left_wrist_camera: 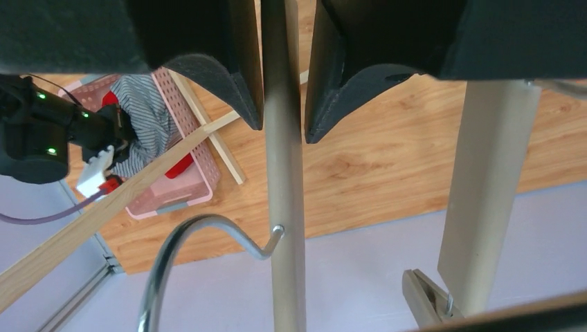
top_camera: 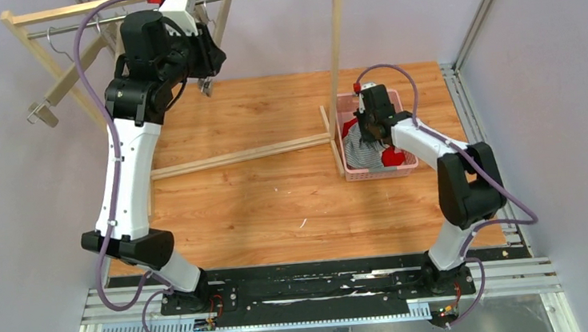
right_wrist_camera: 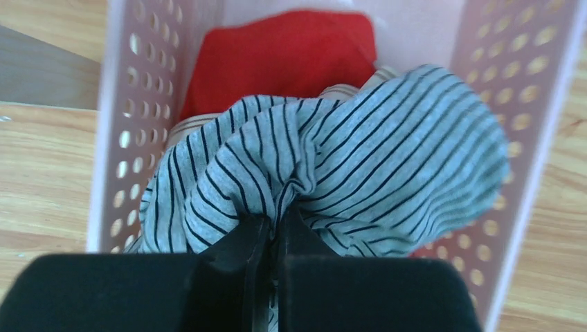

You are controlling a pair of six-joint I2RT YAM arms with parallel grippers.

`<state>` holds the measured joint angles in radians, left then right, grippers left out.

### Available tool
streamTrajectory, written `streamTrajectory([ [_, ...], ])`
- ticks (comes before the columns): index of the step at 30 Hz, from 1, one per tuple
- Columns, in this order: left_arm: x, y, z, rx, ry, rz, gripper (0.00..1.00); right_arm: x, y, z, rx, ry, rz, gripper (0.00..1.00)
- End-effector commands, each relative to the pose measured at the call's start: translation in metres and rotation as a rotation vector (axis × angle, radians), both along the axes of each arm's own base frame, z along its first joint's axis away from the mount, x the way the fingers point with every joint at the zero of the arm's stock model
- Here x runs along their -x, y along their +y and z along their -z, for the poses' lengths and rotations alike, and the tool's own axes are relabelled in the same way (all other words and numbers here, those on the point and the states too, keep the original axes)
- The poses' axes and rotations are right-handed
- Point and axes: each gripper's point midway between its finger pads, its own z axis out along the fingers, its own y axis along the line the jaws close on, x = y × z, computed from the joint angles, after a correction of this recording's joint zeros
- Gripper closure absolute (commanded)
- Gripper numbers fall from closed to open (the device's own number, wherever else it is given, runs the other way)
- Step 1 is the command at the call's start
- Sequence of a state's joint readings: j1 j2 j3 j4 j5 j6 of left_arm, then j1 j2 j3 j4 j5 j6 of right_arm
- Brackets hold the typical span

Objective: Remove the underwear clipped to the hanger

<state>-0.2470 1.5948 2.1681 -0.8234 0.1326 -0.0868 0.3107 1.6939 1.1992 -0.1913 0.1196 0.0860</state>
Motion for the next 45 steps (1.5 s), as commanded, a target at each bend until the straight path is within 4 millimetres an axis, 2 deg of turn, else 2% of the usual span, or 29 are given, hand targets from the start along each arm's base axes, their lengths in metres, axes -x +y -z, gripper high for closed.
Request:
streamTrajectory([
  [1,0.016,0.012,-0.024,0.009,-0.079,-0.031,0.61,0.009,-0.009,0.031,0.020,0.145,0.027,0.99],
  [3,0.023,0.016,-0.030,0.011,-0.104,-0.042,0.59,0.011,-0.010,0.039,0.028,0.176,0.028,0.97],
  [7,0.038,0.020,-0.042,0.018,-0.139,-0.045,0.56,0.011,-0.011,0.038,0.033,0.175,0.033,0.70],
  [12,0.061,0.028,-0.052,0.026,-0.185,-0.057,0.52,0.008,-0.019,0.000,0.055,0.079,0.047,0.39],
  [13,0.066,0.030,-0.056,0.027,-0.201,-0.060,0.49,0.007,-0.022,-0.010,0.062,0.054,0.050,0.37],
  [19,0.082,0.040,-0.060,0.012,-0.236,-0.086,0.42,0.011,-0.032,-0.065,0.070,-0.079,0.070,0.34],
  [24,0.074,0.040,-0.046,-0.002,-0.200,-0.095,0.40,0.017,-0.036,-0.091,0.058,-0.146,0.081,0.33],
  [29,0.064,0.046,-0.042,-0.017,-0.192,-0.136,0.40,0.023,-0.037,-0.096,0.046,-0.190,0.068,0.33],
  [33,0.064,0.059,-0.058,-0.023,-0.244,-0.209,0.37,0.026,-0.035,-0.095,0.040,-0.198,0.052,0.32],
  [41,0.081,0.076,-0.097,-0.034,-0.345,-0.272,0.35,0.027,-0.032,-0.096,0.024,-0.205,0.033,0.32],
  [45,0.089,0.078,-0.097,-0.049,-0.346,-0.268,0.32,0.028,-0.029,-0.097,0.008,-0.210,0.023,0.32],
])
